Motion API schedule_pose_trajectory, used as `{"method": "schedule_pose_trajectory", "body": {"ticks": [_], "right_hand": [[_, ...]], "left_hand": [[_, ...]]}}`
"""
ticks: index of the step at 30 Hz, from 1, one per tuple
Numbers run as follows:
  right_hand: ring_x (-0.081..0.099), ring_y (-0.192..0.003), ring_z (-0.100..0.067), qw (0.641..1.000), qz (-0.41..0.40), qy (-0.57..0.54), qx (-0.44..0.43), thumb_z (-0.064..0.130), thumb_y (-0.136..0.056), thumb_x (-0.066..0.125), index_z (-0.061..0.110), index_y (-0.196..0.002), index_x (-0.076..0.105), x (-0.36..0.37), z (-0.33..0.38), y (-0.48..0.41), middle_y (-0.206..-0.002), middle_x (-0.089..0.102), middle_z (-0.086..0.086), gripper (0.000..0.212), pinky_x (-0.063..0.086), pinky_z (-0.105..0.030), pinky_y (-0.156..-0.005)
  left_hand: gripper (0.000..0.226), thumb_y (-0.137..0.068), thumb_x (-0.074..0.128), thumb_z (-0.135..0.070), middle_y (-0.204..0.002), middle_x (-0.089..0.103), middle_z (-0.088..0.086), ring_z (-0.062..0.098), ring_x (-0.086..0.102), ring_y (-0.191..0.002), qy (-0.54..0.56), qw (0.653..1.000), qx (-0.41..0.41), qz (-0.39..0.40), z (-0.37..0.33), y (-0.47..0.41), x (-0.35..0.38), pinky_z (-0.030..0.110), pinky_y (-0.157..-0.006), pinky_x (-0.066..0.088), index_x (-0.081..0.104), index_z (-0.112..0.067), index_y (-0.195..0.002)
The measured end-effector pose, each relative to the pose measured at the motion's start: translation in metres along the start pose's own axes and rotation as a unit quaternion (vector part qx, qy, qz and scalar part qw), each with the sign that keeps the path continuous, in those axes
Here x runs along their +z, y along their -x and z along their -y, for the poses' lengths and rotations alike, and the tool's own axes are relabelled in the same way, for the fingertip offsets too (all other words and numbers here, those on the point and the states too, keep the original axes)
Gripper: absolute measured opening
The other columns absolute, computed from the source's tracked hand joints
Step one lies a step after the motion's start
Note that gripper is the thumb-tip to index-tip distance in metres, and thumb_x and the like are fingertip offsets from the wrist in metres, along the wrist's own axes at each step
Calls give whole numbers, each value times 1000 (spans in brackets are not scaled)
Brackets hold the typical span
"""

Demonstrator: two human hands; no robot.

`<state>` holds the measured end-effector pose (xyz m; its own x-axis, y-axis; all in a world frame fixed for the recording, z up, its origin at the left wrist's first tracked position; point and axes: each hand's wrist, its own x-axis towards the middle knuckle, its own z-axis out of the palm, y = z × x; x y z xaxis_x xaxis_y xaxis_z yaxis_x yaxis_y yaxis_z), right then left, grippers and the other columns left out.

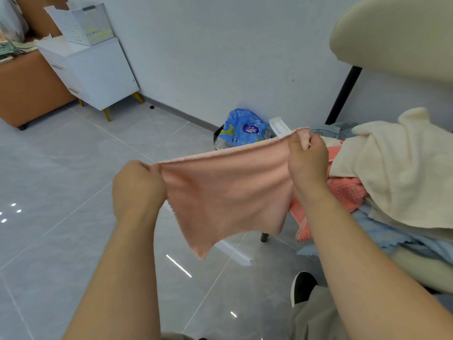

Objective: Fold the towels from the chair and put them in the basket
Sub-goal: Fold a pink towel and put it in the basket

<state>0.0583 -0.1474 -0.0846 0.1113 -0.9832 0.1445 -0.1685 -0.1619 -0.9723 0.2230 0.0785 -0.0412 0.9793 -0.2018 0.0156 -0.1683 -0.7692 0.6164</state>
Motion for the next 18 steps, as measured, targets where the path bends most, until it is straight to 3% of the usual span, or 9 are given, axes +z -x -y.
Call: {"method": "schedule_pose_trajectory", "body": {"ticks": [3, 6, 8, 10, 12, 15, 18], "right_hand": [[37, -55, -6, 1000, -16, 3, 20, 28, -96, 61, 24, -65, 40, 0, -1, 0, -65, 43, 9, 37, 33, -14, -50], [39, -54, -6, 999, 12, -4, 51, 34, -96, 62, 20, -63, 46, 5, -2, 3, -62, 46, 7, 39, 30, -15, -48], [46, -62, -11, 992, 64, -54, 100, 38, -93, 64, 17, -67, 55, 10, 2, 6, -66, 52, 3, 35, 37, -23, -58], [51, -72, -15, 973, 113, -126, 154, 39, -88, 69, 18, -69, 60, 14, 6, 7, -74, 56, -2, 31, 41, -30, -67], [56, -77, -17, 956, 130, -163, 208, 33, -88, 71, 16, -71, 63, 17, 6, 7, -82, 61, -6, 25, 47, -34, -73], [68, -77, -22, 930, 125, -172, 300, 30, -89, 69, 13, -81, 68, 19, 0, 9, -87, 70, -9, 19, 56, -40, -80], [72, -68, -25, 863, 198, -251, 390, 26, -97, 55, 7, -81, 69, 15, 4, 11, -77, 72, -12, 29, 57, -37, -78]], "left_hand": [[30, -93, 64, -38, -60, 67, 6, 22, 56, -60, 162, 985, -24, 52, -6, 4, -6, 30, -60, 44, 66, -14, -76], [30, -91, 67, -42, -71, 64, 0, 17, 57, -67, 204, 977, -14, 68, -11, 6, -9, 29, -64, 43, 69, -16, -77], [32, -96, 60, -41, -76, 60, -3, 12, 55, -72, 223, 970, -28, 86, -16, 7, -8, 30, -70, 44, 64, -17, -76], [37, -102, 49, -40, -76, 53, -3, 13, 49, -71, 224, 970, -47, 78, -19, 7, -8, 34, -76, 42, 54, -19, -71], [42, -104, 43, -39, -71, 51, 0, 21, 47, -68, 191, 980, -32, 48, -19, 6, -7, 35, -73, 40, 50, -15, -70], [44, -104, 42, -41, -73, 56, 3, 27, 52, -73, 161, 986, -24, 30, -16, 6, -6, 37, -71, 43, 56, -9, -76], [35, -100, 55, -45, -77, 60, 3, 24, 55, -71, 287, 948, -120, 70, -16, 6, -10, 37, -66, 47, 62, -13, -85]]}}
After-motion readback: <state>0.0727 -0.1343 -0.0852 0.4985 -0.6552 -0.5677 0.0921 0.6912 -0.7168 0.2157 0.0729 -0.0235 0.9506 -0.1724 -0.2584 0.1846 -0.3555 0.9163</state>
